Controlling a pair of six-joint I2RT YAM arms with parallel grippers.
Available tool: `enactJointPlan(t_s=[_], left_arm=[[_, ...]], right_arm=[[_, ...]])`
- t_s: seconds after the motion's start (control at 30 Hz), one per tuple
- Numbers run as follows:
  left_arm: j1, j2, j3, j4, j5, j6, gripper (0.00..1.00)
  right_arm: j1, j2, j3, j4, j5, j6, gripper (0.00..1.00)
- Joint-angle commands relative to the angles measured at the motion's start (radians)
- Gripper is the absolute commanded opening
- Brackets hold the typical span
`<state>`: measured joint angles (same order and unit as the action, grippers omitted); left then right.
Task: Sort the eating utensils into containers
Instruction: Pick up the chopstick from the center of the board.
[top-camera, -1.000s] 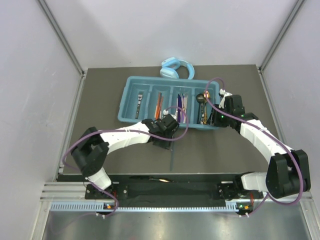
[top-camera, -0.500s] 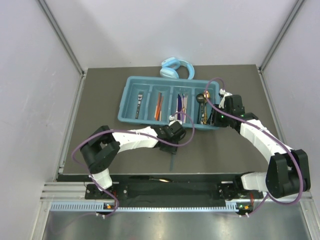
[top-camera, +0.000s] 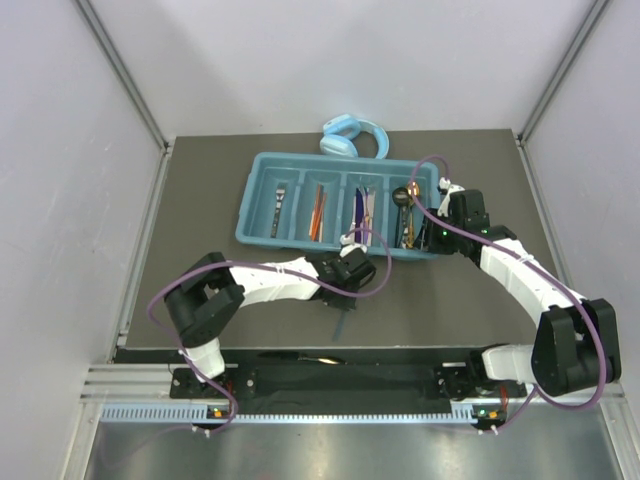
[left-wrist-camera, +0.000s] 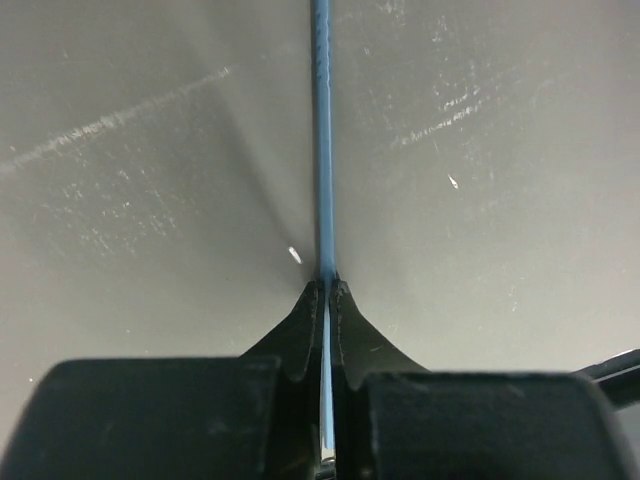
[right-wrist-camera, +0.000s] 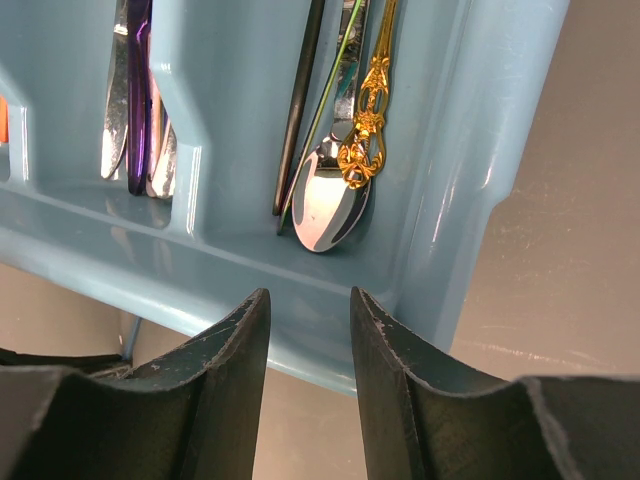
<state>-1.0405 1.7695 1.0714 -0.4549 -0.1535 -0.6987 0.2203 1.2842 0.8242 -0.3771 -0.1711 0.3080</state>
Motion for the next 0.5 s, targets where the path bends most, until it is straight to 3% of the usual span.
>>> enactJointPlan(t_s=[0.0,0.23,0.47], left_arm=[[-0.012,0.004,-0.074,-0.01,0.057,-0.022,0.0],[-0.021,-0.148,-0.171,-0.033,0.037,-0.028,0.0],[-0.02,-0.33,-0.091,-0.206,-0.108,-0.013,0.0]], right_arm=[[-0.01,0.007,-0.016,-0.055,0.012,-0.004,0.38],[-0.01,0.012,-0.011,-0.054,0.012,-0.004,0.38],[-0.01,0.015,-0.011,-0.052,0.012,-0.004,0.38]])
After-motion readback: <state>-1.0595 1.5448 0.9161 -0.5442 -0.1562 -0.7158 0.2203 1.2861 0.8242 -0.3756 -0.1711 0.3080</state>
